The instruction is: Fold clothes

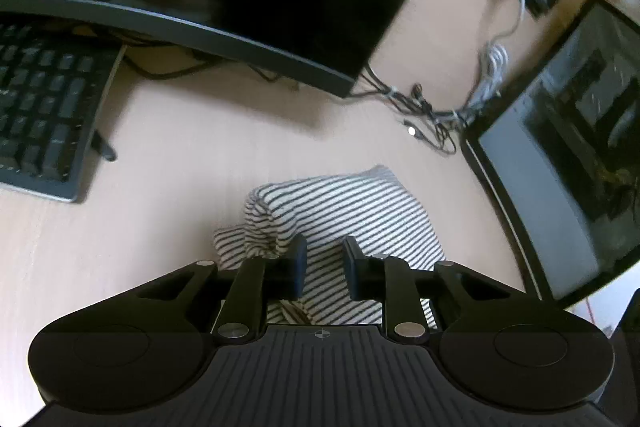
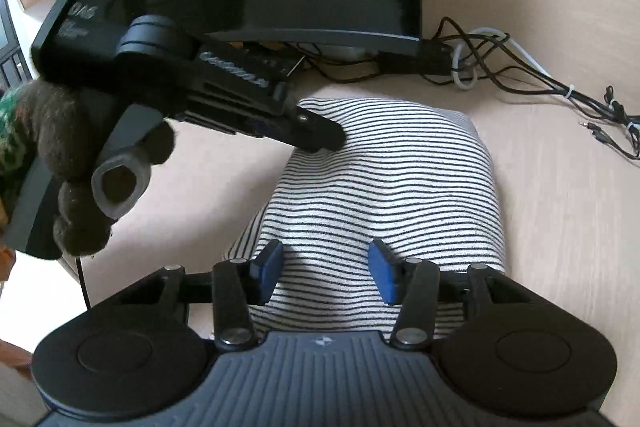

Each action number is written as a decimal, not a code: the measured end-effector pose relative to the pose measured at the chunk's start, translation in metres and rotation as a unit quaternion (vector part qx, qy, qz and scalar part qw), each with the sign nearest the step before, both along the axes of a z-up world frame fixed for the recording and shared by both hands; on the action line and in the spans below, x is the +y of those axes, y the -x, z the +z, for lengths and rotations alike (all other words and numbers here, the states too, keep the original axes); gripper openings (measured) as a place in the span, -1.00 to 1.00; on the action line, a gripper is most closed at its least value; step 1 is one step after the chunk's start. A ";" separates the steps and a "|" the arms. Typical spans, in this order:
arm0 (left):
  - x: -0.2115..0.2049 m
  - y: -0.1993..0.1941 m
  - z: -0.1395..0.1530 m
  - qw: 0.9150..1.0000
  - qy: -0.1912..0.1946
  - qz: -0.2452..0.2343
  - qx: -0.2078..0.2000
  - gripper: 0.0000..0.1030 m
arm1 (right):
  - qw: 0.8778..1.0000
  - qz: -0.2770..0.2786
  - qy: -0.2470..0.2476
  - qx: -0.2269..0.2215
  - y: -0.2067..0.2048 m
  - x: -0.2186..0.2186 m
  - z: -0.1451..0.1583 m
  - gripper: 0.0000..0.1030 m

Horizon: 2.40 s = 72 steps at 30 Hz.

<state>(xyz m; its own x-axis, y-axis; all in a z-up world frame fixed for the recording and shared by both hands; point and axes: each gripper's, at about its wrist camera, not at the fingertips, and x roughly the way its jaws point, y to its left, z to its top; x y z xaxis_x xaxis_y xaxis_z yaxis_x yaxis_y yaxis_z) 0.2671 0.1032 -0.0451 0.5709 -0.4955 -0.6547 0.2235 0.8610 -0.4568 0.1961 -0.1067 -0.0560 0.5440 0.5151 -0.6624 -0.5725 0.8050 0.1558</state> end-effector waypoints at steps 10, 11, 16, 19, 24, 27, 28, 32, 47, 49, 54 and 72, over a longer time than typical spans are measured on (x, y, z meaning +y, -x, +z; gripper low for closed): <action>0.005 0.025 0.031 0.998 -0.012 0.052 -0.026 0.16 | 1.000 -0.002 0.012 -0.011 0.006 0.009 0.000 -0.06; -0.001 0.024 0.030 0.998 -0.024 0.046 -0.024 0.17 | 1.000 0.000 0.015 -0.012 0.006 0.011 0.001 -0.06; -0.018 0.023 0.004 0.996 -0.079 0.037 0.002 0.20 | 1.000 0.006 -0.002 -0.021 0.004 -0.003 0.020 0.21; -0.014 0.024 -0.005 0.995 -0.090 0.043 0.002 0.33 | 0.999 -0.013 -0.024 -0.027 0.001 -0.030 0.039 0.37; -0.007 0.026 -0.009 0.995 -0.083 0.056 0.007 0.41 | 0.994 -0.079 -0.069 0.000 -0.030 -0.071 0.040 0.65; -0.005 0.027 -0.009 0.995 -0.079 0.062 0.011 0.44 | 0.988 -0.118 -0.097 0.031 -0.050 -0.086 0.029 0.65; -0.003 0.028 -0.008 0.995 -0.078 0.065 0.013 0.47 | 0.986 -0.121 -0.100 0.048 -0.052 -0.083 0.021 0.65; 0.003 0.034 -0.001 0.994 -0.069 0.079 0.016 0.46 | 0.981 -0.124 -0.108 0.107 -0.053 -0.072 -0.012 0.65; -0.014 0.040 -0.001 0.993 -0.094 0.072 0.019 0.41 | 0.999 -0.048 0.007 -0.007 -0.020 -0.026 0.025 0.35; -0.014 0.040 -0.002 0.993 -0.094 0.072 0.019 0.41 | 0.999 -0.048 0.007 -0.004 -0.021 -0.025 0.023 0.36; -0.013 0.043 0.001 0.993 -0.094 0.074 0.016 0.41 | 0.999 -0.052 0.008 -0.002 -0.020 -0.023 0.020 0.39; -0.044 0.050 0.023 1.000 -0.014 -0.009 -0.023 -0.45 | 0.998 -0.056 0.010 -0.038 -0.002 -0.022 0.027 0.42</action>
